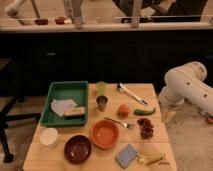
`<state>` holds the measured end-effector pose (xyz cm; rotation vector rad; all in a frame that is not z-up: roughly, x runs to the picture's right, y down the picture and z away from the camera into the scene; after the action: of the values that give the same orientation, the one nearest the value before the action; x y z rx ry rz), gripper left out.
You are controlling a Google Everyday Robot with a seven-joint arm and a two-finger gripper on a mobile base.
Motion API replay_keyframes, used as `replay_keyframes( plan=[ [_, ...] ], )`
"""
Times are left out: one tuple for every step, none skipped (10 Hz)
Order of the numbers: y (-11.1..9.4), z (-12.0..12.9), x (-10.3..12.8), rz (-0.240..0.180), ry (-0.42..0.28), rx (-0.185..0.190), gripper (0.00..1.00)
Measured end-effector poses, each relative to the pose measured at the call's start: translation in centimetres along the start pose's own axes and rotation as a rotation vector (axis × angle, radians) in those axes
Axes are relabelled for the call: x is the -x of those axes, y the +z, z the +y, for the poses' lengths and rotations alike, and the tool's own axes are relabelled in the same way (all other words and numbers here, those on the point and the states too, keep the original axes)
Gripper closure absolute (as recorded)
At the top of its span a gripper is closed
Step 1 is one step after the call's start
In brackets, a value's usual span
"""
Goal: Wipe purple bowl with sponge
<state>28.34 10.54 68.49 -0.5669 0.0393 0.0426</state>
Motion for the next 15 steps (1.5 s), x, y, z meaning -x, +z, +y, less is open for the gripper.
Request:
replay_keyframes(
  plan=[
    [0.1, 0.1, 0.1, 0.001, -0.009, 0.001, 0.30],
    [0.1, 0.8, 0.4, -0.001, -0.054, 0.003, 0.30],
    [0.1, 1.8, 0.7, -0.005, -0.108, 0.007, 0.30],
    [0.2, 3.2, 1.0, -0.011, -0.166, 0.014, 0.30],
    [0.4, 4.2, 1.4, -0.018, -0.210, 0.021, 0.30],
    [0.6, 5.1, 2.1, -0.030, -0.260, 0.028, 0.30],
    [0.7, 6.4, 2.8, -0.044, -0.304, 0.037, 0.30],
    [0.9, 8.0, 3.2, -0.052, -0.350, 0.046, 0.30],
    [1.1, 9.1, 3.7, -0.060, -0.381, 0.052, 0.30],
    [1.2, 9.8, 4.5, -0.072, -0.417, 0.057, 0.30],
    [1.3, 10.9, 5.4, -0.089, -0.458, 0.064, 0.30],
    [1.4, 11.8, 5.8, -0.097, -0.480, 0.068, 0.30],
    [1.6, 13.0, 6.5, -0.110, -0.513, 0.075, 0.30],
    [1.8, 13.8, 7.5, -0.125, -0.556, 0.082, 0.30],
    [2.2, 14.4, 8.3, -0.140, -0.582, 0.091, 0.30]
  ],
)
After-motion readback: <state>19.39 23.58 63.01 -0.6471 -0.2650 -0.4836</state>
